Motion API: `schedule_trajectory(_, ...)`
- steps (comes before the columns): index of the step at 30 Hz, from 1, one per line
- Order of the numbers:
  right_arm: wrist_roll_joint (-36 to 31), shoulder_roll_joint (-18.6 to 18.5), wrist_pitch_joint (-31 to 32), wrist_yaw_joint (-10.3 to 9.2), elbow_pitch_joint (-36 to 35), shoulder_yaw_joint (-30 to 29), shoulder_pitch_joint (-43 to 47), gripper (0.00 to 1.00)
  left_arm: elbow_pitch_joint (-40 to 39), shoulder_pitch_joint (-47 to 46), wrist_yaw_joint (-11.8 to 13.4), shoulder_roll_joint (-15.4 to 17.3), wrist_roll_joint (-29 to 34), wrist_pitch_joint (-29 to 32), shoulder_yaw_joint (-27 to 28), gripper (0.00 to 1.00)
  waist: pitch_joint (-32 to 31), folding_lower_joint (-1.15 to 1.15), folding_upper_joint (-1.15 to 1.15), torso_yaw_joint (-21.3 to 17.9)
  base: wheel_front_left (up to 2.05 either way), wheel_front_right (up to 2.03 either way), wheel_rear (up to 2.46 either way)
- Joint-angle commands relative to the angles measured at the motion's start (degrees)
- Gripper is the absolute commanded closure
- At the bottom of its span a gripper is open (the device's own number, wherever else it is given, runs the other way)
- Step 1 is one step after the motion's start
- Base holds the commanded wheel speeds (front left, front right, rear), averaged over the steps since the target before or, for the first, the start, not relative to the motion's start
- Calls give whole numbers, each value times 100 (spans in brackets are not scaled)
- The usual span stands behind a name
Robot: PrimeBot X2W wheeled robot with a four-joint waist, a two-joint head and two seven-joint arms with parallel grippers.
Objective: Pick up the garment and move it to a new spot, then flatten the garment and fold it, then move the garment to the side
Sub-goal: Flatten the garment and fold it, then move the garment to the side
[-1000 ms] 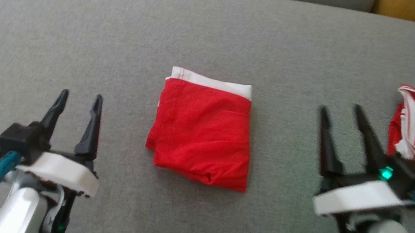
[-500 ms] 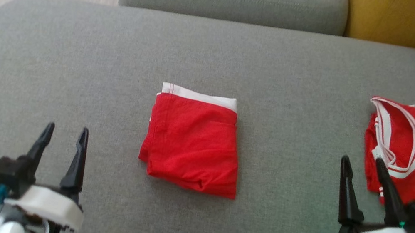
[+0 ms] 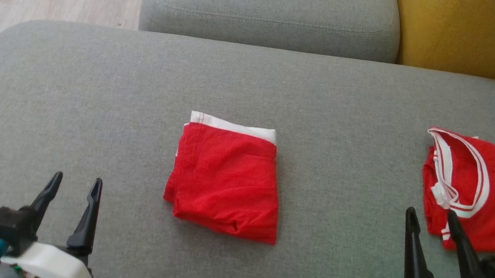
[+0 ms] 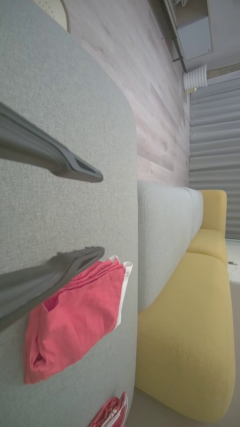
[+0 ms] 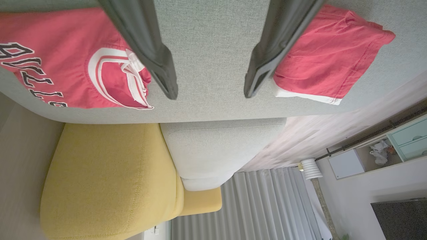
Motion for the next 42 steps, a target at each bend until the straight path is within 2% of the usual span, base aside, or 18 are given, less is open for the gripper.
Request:
schedule_trajectory(1,-51,-31,27,39,-246,101,-143,0,-222,-188,51,127,-32,-6,185,0,-1,0,0,-5,0,0,0)
schedule_trajectory(28,-91,-31,105,39,-305,31,-146,0,-201,-293,98,155,-113,18,73,0,56,0,0,85,0,0,0)
schedule_trajectory(36,-12,-31,165,39,60,152,-473,0,-176,-678,53,54,-92,-79,-38,0,409,0,0,487,0,0,0)
schedule_trajectory(42,203,-31,87,39,1008,610,-1225,0,-4,-1218,-103,-131,-105,-251,-151,0,858,0,0,1012,0,0,0)
